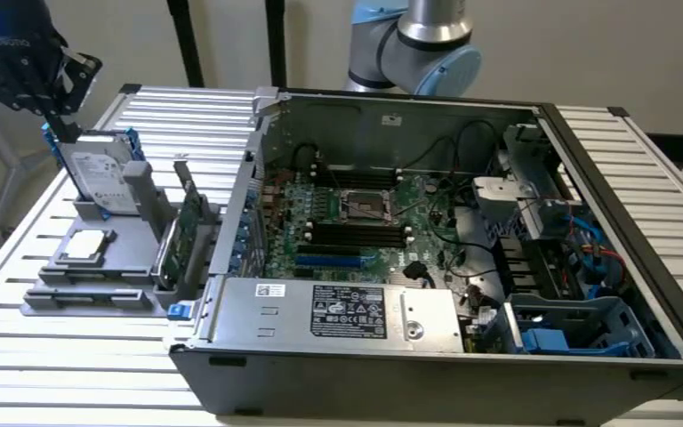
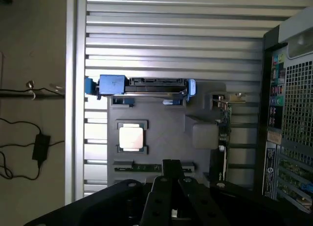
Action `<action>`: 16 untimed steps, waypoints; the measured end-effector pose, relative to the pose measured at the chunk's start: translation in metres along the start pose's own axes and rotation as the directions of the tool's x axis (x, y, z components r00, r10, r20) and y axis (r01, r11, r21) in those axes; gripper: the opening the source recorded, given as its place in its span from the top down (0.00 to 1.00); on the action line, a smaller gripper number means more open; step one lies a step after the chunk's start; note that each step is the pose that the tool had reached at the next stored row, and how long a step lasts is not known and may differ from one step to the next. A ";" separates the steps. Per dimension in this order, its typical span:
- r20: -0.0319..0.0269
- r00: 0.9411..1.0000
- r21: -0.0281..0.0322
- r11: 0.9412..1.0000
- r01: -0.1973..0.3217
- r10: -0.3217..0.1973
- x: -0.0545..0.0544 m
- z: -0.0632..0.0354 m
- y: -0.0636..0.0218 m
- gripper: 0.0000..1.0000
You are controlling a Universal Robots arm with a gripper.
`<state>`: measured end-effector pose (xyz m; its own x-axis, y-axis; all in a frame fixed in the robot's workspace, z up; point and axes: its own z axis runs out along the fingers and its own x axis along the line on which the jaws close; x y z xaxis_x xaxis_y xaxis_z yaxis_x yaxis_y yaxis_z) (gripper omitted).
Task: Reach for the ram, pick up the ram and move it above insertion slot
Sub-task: 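Reach for the ram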
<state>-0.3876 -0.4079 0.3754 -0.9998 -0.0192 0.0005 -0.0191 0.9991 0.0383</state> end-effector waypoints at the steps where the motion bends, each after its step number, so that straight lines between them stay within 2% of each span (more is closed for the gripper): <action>1: 0.000 1.000 0.000 1.000 0.000 0.000 0.000 -0.0001 -0.0045 0.89; 9: 0.000 1.000 0.000 1.000 0.000 0.000 0.001 0.0003 -0.0409 0.89; 16: 0.000 1.000 0.000 1.000 0.000 0.000 0.001 0.0088 -0.0727 0.89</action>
<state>-0.3875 -0.4803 0.3639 -0.9998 -0.0192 0.0005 -0.0191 0.9991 0.0382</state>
